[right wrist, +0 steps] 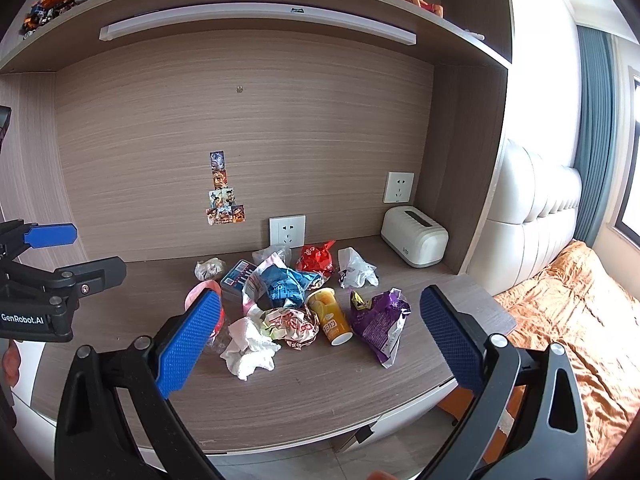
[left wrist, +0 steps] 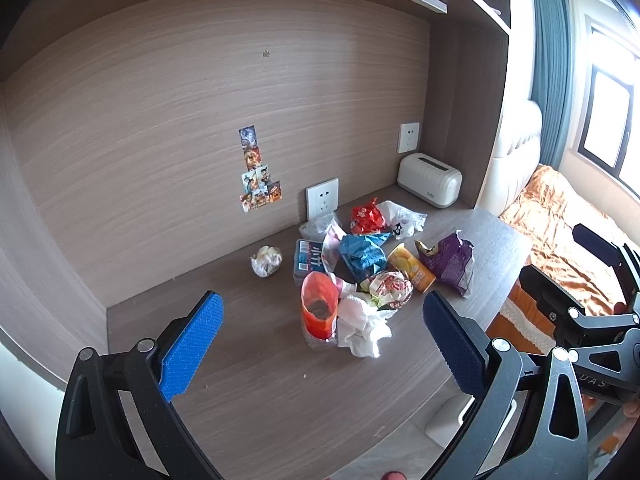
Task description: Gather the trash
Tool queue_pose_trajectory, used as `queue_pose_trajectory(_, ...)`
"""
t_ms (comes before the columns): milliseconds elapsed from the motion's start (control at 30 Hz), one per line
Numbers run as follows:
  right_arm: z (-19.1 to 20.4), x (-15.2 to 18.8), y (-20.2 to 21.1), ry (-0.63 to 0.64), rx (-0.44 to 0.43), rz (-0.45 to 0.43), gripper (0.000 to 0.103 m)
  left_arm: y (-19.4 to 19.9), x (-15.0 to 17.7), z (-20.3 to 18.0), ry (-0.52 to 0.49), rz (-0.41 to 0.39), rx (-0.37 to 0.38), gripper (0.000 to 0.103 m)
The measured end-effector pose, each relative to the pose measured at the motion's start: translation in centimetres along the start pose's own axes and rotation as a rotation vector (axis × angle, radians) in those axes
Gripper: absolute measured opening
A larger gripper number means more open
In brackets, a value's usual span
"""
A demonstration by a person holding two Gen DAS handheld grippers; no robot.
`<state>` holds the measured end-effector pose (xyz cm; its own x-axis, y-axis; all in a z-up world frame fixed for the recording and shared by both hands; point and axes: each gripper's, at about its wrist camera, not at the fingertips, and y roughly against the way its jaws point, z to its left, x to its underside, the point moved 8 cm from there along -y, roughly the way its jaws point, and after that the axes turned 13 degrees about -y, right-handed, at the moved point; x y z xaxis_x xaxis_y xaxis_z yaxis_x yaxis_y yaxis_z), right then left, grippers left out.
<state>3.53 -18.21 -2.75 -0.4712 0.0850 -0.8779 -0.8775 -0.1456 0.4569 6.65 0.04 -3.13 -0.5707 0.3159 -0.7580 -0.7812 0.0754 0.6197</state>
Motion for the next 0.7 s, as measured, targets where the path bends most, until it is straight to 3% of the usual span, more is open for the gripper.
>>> queue_pose_trajectory(700, 0.1, 0.21, 0.03, -0.01, 0.002, -0.002, 0.1, -0.11, 0.12, 0.43, 0.008, -0.008, 0.002, 0.098)
